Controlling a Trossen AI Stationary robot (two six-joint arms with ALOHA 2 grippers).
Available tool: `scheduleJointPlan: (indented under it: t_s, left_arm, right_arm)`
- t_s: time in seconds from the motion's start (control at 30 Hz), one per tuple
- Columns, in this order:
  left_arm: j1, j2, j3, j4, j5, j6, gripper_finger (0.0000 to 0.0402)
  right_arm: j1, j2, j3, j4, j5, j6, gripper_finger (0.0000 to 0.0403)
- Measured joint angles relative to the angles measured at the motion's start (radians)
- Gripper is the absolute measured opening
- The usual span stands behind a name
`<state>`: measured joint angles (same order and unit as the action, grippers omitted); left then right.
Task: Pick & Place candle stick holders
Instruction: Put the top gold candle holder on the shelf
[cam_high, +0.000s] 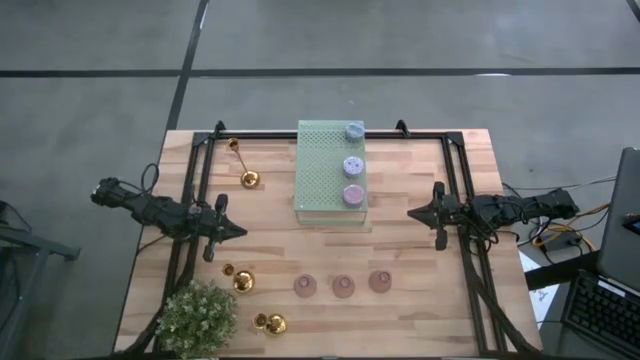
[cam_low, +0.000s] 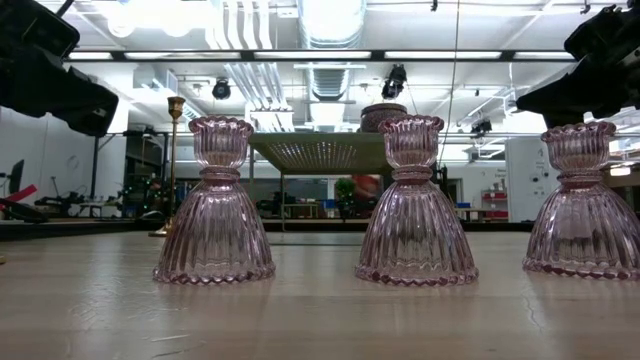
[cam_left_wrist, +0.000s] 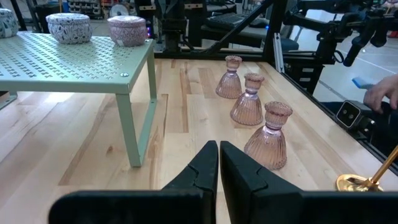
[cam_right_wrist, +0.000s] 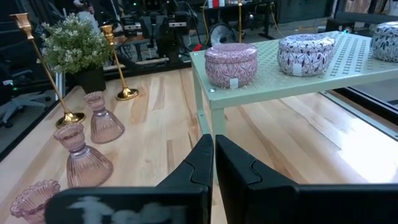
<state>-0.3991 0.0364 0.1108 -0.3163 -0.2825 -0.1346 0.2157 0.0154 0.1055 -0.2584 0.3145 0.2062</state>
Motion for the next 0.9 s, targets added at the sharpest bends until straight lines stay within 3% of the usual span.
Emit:
scheduleJointPlan:
  t_s: [0.3,0.47,0.67,0.8,0.9]
  left_arm:
    - [0.0,0.0,0.0,0.063,-0.004,0.001,0.0021]
    - [0.0,0.0,-0.001,0.31,-0.101,-0.016,0.0021]
    - [0.0,0.0,-0.001,0.531,-0.127,-0.012,0.0021]
    - [0.001,0.002,0.0,0.644,-0.309,0.042,0.0021]
    - [0.002,0.014,0.0,0.635,-0.416,0.069,0.0021]
  right_arm:
    - [0.0,0.0,0.0,0.0,0.0,0.0,0.0013]
    - [0.0,0.0,0.0,0.0,0.001,0.0,0.0013]
    - [0.0,0.0,0.0,0.0,0.0,0.0,0.0012]
    - [0.0,-0.001,0.0,0.0,0.0,0.0,0.0012]
    - [0.0,0.0,0.0,0.0,0.0,0.0,0.0012]
